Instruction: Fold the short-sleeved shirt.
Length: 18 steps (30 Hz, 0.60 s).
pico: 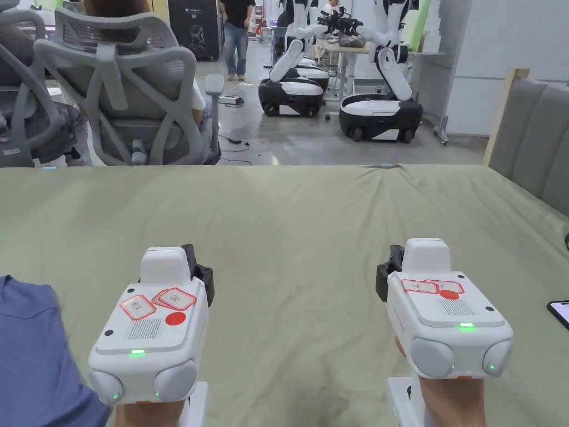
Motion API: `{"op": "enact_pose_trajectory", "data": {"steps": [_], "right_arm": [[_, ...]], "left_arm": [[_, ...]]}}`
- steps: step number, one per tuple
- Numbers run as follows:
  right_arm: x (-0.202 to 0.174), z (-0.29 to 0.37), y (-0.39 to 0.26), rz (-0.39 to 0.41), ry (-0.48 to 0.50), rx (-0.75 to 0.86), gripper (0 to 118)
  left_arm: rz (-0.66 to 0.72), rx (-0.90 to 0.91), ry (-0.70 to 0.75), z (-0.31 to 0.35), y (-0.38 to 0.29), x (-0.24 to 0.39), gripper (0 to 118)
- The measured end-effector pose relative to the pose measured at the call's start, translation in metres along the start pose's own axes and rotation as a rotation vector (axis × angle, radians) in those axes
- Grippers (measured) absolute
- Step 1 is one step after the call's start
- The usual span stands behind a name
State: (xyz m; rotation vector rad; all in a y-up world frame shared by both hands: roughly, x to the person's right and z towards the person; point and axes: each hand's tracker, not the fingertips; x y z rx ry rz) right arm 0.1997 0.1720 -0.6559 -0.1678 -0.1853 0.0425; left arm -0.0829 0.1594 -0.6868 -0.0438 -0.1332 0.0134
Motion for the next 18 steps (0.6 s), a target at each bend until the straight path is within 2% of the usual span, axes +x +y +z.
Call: {"op": "enact_pose_trajectory", "data": {"steps": [5, 8, 12, 18], "right_arm": [[-0.014, -0.002, 0.003, 0.009, 0.034, 0.0, 0], [-0.041, -0.007, 0.008, 0.007, 0.088, 0.013, 0], [-0.104, -0.008, 0.015, 0.009, 0.225, 0.045, 0], [-0.213, 0.013, 0.02, 0.023, 0.494, 0.054, 0]], "left_arm": [[0.014, 0.008, 0.042, 0.006, 0.003, -0.027, 0], [0.015, 0.009, 0.106, 0.017, 0.007, -0.055, 0], [0.049, 0.02, 0.227, 0.044, 0.013, -0.107, 0], [0.058, 0.024, 0.418, 0.096, 0.013, -0.18, 0]]}}
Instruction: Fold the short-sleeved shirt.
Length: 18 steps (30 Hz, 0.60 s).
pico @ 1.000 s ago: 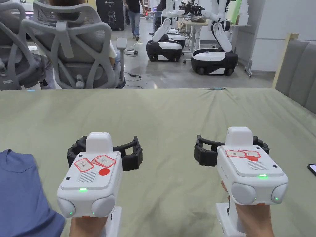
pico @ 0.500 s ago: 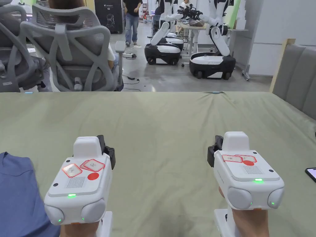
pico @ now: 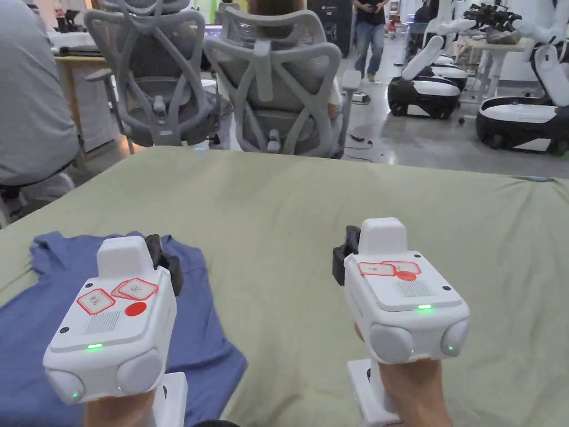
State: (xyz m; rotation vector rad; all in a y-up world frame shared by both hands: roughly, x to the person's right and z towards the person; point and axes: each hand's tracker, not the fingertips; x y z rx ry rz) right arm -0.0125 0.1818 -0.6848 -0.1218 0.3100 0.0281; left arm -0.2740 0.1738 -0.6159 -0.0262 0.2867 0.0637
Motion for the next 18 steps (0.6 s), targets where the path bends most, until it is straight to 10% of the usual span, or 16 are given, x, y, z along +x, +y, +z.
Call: {"op": "enact_pose_trajectory", "data": {"steps": [9, 18], "right_arm": [[-0.051, -0.004, 0.001, 0.037, 0.094, 0.004, 0], [-0.03, -0.004, -0.011, 0.044, 0.069, -0.016, 0]], "left_arm": [[-0.018, -0.041, 0.033, -0.004, 0.006, -0.031, 0], [-0.116, -0.579, -0.14, -0.127, -0.004, -0.011, 0]]}}
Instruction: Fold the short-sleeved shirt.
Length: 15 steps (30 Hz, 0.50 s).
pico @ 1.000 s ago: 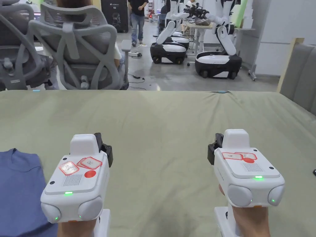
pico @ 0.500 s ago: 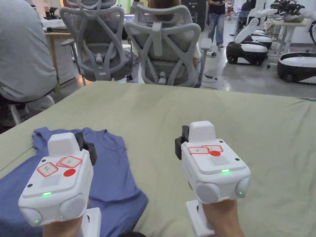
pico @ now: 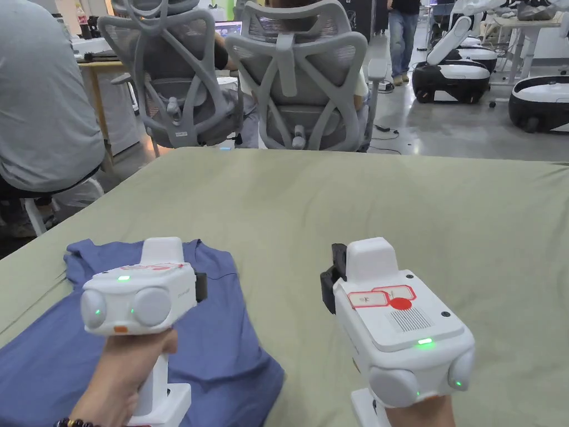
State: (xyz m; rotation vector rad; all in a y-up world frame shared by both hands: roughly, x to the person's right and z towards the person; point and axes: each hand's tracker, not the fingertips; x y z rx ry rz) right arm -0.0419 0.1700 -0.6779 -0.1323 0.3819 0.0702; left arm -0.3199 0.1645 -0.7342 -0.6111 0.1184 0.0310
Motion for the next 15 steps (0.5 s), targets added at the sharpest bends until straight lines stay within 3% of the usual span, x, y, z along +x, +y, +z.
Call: {"op": "enact_pose_trajectory", "data": {"steps": [1, 2, 4, 5, 8, 11, 13, 15], "right_arm": [[0.004, -0.006, -0.008, -0.002, -0.005, -0.01, 0], [0.007, -0.009, -0.011, -0.004, -0.007, -0.019, 0], [0.01, -0.018, -0.018, -0.004, -0.014, -0.034, 0], [0.011, -0.023, -0.019, -0.001, -0.017, -0.044, 0], [0.013, -0.038, -0.029, 0.009, -0.014, -0.074, 0], [0.014, -0.051, -0.036, -0.008, -0.008, -0.098, 0], [0.012, -0.059, -0.045, -0.013, -0.009, -0.097, 0], [0.011, -0.062, -0.049, -0.008, -0.006, -0.098, 1]], "left_arm": [[0.007, -0.064, 0.001, -0.019, 0.003, -0.001, 0], [0.007, -0.118, -0.031, -0.036, 0.005, -0.003, 15], [-0.018, -0.186, -0.047, -0.065, 0.001, -0.003, 60], [-0.057, -0.216, -0.037, -0.078, -0.002, -0.003, 72], [-0.142, -0.234, -0.002, -0.108, -0.01, -0.003, 79], [-0.065, -0.27, -0.022, -0.128, -0.011, -0.013, 93], [-0.059, -0.305, -0.041, -0.139, -0.01, -0.017, 92], [-0.115, -0.311, -0.026, -0.147, -0.014, -0.014, 83]]}}
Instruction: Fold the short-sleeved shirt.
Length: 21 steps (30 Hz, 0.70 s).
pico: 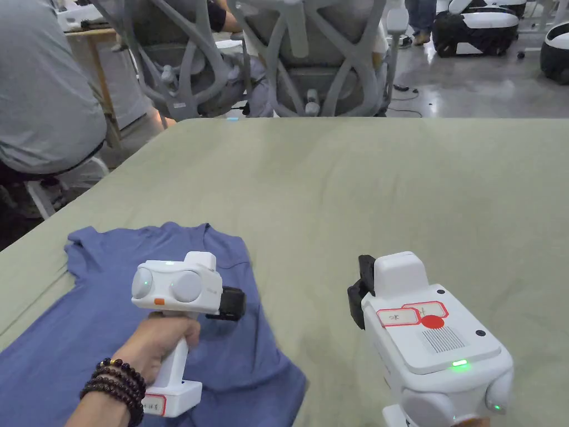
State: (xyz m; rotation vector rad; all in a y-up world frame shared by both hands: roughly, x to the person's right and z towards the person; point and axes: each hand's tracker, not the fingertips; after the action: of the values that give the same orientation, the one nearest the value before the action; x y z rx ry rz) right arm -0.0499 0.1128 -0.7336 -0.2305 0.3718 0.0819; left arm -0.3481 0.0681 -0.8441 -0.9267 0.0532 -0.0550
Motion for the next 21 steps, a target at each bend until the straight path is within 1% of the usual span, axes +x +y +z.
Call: {"op": "enact_pose_trajectory", "data": {"steps": [2, 3, 4, 5, 6, 7, 8, 9, 11, 13, 16, 19, 21], "right_arm": [[-0.001, -0.003, -0.001, -0.005, 0.006, -0.012, 2], [0.0, -0.004, -0.002, -0.009, 0.009, -0.016, 3], [-0.001, -0.003, -0.003, -0.011, 0.009, -0.019, 3], [-0.001, -0.003, -0.004, -0.01, 0.008, -0.02, 3], [-0.002, -0.003, -0.004, -0.007, 0.005, -0.019, 3], [-0.002, -0.002, -0.005, -0.008, 0.001, -0.019, 3], [-0.002, -0.001, -0.005, -0.01, -0.001, -0.02, 3], [-0.002, 0.001, -0.005, -0.013, 0.0, -0.019, 3], [-0.001, 0.005, -0.004, -0.011, -0.002, -0.019, 3], [0.002, 0.008, -0.004, -0.002, -0.01, -0.019, 3], [0.011, 0.015, -0.002, -0.006, -0.029, -0.016, 3], [0.024, 0.025, 0.001, -0.017, -0.052, -0.009, 3], [0.035, 0.034, 0.002, -0.014, -0.072, 0.0, 3]], "left_arm": [[-0.002, 0.0, -0.02, -0.002, -0.002, 0.0, 72], [0.007, 0.013, -0.023, 0.001, -0.001, -0.001, 61], [0.026, 0.056, -0.013, 0.006, -0.002, -0.004, 36], [0.032, 0.087, 0.012, 0.009, -0.002, -0.006, 1], [0.047, 0.105, 0.091, 0.008, -0.003, -0.008, 1], [0.056, 0.093, 0.058, 0.008, -0.004, -0.011, 1], [0.1, 0.098, 0.004, 0.022, -0.009, -0.007, 1], [0.122, 0.108, 0.006, 0.025, -0.011, -0.007, 1], [0.087, 0.127, 0.006, 0.033, -0.01, -0.003, 1], [0.049, 0.192, 0.01, 0.037, -0.001, -0.006, 1], [0.059, 0.293, 0.011, 0.062, 0.016, -0.005, 1], [0.085, 0.377, -0.047, 0.096, 0.037, -0.001, 1], [0.041, 0.449, -0.083, 0.12, 0.05, 0.015, 1]]}}
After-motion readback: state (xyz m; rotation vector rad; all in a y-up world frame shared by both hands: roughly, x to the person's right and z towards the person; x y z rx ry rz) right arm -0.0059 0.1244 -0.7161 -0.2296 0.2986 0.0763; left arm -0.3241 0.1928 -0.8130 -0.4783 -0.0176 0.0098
